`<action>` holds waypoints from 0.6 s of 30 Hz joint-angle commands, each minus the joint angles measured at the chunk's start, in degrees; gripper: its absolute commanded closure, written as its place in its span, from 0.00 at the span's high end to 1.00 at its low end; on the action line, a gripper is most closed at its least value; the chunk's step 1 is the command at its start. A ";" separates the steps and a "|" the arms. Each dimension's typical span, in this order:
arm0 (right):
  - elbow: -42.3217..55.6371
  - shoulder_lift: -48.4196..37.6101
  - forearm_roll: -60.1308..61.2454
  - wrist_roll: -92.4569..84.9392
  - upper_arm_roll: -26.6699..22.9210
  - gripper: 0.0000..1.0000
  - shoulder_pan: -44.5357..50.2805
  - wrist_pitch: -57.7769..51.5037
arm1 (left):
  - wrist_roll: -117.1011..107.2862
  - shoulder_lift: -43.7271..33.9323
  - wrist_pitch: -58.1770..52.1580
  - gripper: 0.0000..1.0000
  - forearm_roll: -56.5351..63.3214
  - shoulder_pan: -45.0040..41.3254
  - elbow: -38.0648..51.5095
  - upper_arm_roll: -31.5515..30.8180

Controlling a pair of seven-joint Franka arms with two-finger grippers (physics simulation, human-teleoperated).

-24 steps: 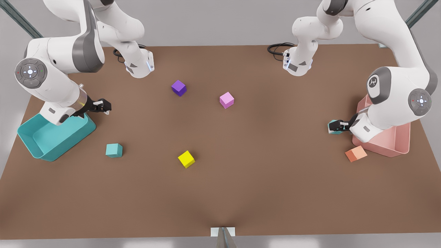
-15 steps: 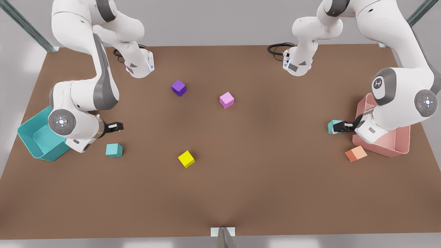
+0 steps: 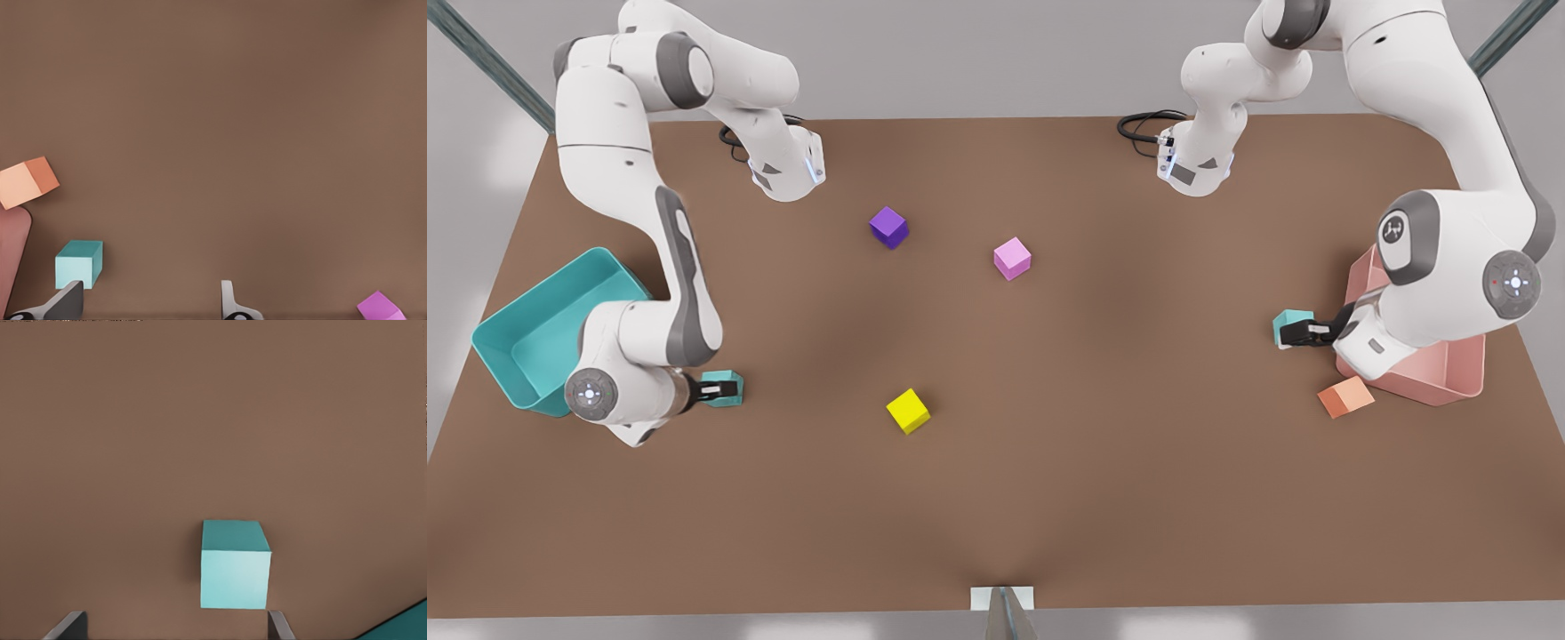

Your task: Stack the two blue cubes on top of each other

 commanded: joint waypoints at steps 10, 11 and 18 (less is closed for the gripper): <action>-12.03 -3.38 2.01 -4.81 0.01 1.00 -2.95 17.06 | 0.04 0.09 -0.11 1.00 0.04 0.00 0.02 0.00; -12.82 -3.47 2.01 -4.81 0.01 1.00 -2.95 17.50 | 0.04 0.09 -0.11 1.00 0.04 0.00 0.02 0.00; -14.40 -2.86 2.01 -4.81 0.01 1.00 -3.92 18.74 | -0.05 0.09 -2.30 1.00 0.12 0.00 0.20 0.00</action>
